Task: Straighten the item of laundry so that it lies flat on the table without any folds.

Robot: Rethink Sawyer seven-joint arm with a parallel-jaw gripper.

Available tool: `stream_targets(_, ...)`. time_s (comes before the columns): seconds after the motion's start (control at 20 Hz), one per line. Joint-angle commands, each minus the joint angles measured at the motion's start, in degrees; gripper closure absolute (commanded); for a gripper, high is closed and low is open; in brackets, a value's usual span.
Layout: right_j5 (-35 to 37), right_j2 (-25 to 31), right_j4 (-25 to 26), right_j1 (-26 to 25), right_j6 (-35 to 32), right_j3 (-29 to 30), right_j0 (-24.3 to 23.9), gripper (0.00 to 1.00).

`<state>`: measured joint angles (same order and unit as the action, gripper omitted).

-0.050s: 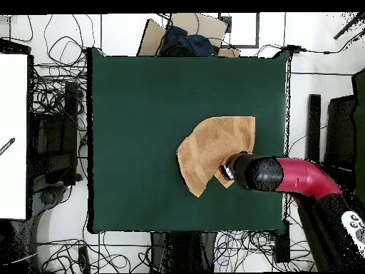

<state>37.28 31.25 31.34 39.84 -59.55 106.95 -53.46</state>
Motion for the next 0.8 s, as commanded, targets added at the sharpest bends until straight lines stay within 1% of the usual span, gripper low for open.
stream_targets(0.05, -7.4, -5.1, -2.2, 1.5, -16.3, 8.8, 2.6, 0.0)
stream_targets(0.2, -8.7, -6.1, -2.6, 1.0, -16.3, 9.3, 3.1, 0.0)
stream_targets(0.4, -8.4, -8.3, -3.8, 2.7, -16.8, 10.9, 4.7, 0.0)
stream_targets(0.5, -9.2, -9.7, -4.5, 3.7, -17.6, 12.3, 5.8, 0.0)
stream_targets(0.65, -12.2, -11.3, -5.4, 5.7, -19.5, 15.9, 7.1, 0.0)
stream_targets(0.8, -15.2, -12.8, -6.6, 6.5, -21.1, 18.5, 8.8, 0.0)
